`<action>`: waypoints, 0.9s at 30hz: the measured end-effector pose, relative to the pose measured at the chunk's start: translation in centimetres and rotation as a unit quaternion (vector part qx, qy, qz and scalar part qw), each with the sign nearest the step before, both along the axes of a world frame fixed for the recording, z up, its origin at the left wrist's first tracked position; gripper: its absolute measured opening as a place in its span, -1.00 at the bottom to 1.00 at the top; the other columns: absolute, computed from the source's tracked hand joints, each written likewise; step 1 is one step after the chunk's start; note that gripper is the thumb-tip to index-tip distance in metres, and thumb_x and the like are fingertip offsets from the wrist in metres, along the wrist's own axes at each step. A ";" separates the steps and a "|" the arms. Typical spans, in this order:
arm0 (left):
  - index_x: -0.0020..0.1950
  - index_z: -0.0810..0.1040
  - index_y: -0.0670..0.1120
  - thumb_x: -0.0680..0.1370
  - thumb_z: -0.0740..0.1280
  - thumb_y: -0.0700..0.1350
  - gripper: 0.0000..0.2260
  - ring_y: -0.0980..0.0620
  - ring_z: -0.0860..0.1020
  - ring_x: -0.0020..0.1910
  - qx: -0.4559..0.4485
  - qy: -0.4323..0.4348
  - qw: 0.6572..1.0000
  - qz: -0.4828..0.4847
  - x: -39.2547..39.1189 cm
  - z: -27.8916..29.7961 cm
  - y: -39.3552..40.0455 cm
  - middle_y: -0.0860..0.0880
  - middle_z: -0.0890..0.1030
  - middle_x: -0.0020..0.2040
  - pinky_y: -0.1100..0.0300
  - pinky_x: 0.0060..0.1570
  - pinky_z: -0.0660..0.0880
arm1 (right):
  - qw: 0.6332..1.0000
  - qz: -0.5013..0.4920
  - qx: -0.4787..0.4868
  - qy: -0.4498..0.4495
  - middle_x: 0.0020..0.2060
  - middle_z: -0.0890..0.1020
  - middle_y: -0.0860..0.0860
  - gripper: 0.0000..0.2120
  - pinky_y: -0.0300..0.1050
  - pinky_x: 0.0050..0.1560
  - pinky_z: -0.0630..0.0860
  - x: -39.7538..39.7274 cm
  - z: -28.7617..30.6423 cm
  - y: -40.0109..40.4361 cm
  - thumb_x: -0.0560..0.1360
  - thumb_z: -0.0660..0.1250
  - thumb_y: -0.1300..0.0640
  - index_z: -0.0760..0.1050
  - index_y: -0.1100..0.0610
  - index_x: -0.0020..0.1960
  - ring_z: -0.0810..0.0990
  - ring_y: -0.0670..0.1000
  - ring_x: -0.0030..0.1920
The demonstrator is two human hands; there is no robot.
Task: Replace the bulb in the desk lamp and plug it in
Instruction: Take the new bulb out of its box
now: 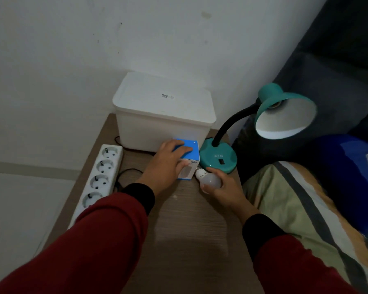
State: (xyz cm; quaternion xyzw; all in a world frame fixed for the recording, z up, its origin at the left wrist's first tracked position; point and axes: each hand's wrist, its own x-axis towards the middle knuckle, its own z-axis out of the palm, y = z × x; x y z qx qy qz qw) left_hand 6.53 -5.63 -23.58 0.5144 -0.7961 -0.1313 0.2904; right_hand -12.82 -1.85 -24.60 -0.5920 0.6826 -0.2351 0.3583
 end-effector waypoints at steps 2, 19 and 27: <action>0.32 0.47 -0.08 0.54 0.31 -0.07 -0.65 -0.10 0.34 0.35 -0.002 -0.005 1.000 0.000 0.0 0.0 0.0 -0.10 0.42 0.34 0.10 0.33 0.31 | 1.000 0.001 0.010 0.000 0.36 0.38 0.05 -0.39 -0.17 0.19 0.37 0.0 0.2 -0.1 0.40 0.45 0.09 0.33 0.01 0.40 0.40 -0.04 0.20; 0.39 0.35 -0.10 0.50 0.37 -0.12 -0.52 0.02 0.41 0.25 0.091 0.177 0.974 0.109 -0.3 0.4 1.0 -0.11 0.39 0.30 0.40 0.11 0.23 | 0.972 -0.006 -0.216 0.092 0.12 0.61 0.00 -0.57 -0.24 0.09 0.45 3.5 3.4 -1.1 0.42 0.43 0.07 0.47 0.07 0.27 0.47 -0.19 0.05; 0.37 0.36 -0.08 0.45 0.42 -0.17 -0.49 0.04 0.46 0.22 0.096 0.233 0.958 0.139 -1.0 0.3 0.6 -0.07 0.47 0.27 0.33 0.07 0.32 | 0.976 -0.016 -0.205 0.073 0.08 0.60 -0.01 -0.56 -0.53 -0.19 0.34 4.6 3.4 -1.6 0.44 0.43 0.12 0.44 0.06 0.29 0.46 -0.19 0.02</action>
